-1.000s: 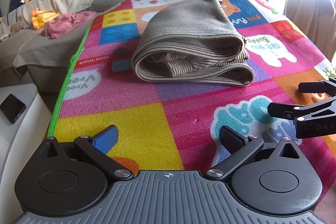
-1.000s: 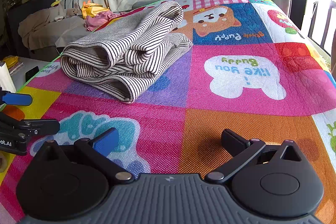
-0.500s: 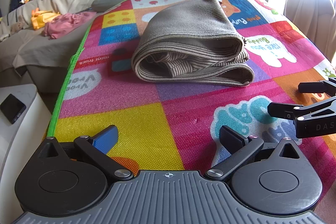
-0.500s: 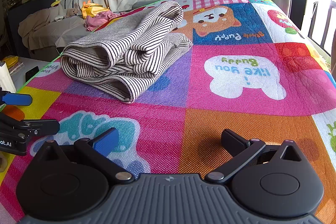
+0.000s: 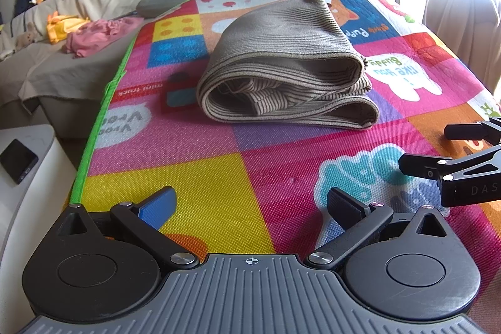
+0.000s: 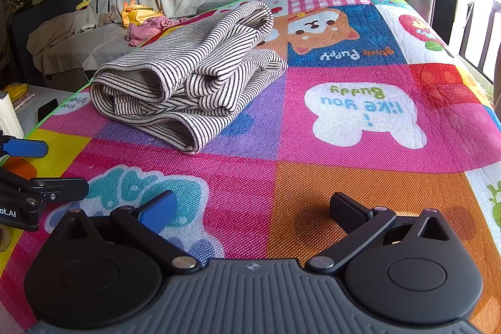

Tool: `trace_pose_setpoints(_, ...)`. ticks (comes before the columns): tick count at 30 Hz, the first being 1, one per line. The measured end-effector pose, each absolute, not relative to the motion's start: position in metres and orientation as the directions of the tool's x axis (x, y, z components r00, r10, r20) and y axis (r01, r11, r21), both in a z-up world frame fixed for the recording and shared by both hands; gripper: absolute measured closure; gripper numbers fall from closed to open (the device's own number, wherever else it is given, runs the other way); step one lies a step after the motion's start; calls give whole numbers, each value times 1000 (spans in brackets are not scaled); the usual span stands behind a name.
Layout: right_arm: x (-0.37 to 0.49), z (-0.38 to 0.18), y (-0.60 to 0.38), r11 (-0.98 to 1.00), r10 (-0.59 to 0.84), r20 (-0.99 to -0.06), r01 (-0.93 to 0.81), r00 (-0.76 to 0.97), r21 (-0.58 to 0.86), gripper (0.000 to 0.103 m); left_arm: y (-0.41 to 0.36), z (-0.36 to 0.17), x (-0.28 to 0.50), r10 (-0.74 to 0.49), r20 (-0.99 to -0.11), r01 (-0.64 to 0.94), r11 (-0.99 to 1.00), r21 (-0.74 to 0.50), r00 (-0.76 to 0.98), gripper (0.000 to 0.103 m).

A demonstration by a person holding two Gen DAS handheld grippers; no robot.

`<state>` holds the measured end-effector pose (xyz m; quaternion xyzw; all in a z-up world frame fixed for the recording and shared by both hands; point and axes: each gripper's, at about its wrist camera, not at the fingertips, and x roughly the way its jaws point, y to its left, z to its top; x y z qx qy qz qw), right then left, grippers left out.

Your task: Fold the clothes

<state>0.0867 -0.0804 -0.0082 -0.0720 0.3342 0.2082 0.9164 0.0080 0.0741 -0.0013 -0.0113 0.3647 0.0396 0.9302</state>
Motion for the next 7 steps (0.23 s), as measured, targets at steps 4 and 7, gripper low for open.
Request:
trace_pose_setpoints(4, 87, -8, -80, 903, 334, -642, -430, 690, 7, 0, 74, -1, 8, 66, -680, -83, 997, 7, 730, 0)
trace_pose_setpoints(7, 87, -8, -81, 903, 334, -643, -430, 690, 7, 0, 74, -1, 8, 63, -678, -80, 997, 6, 732, 0)
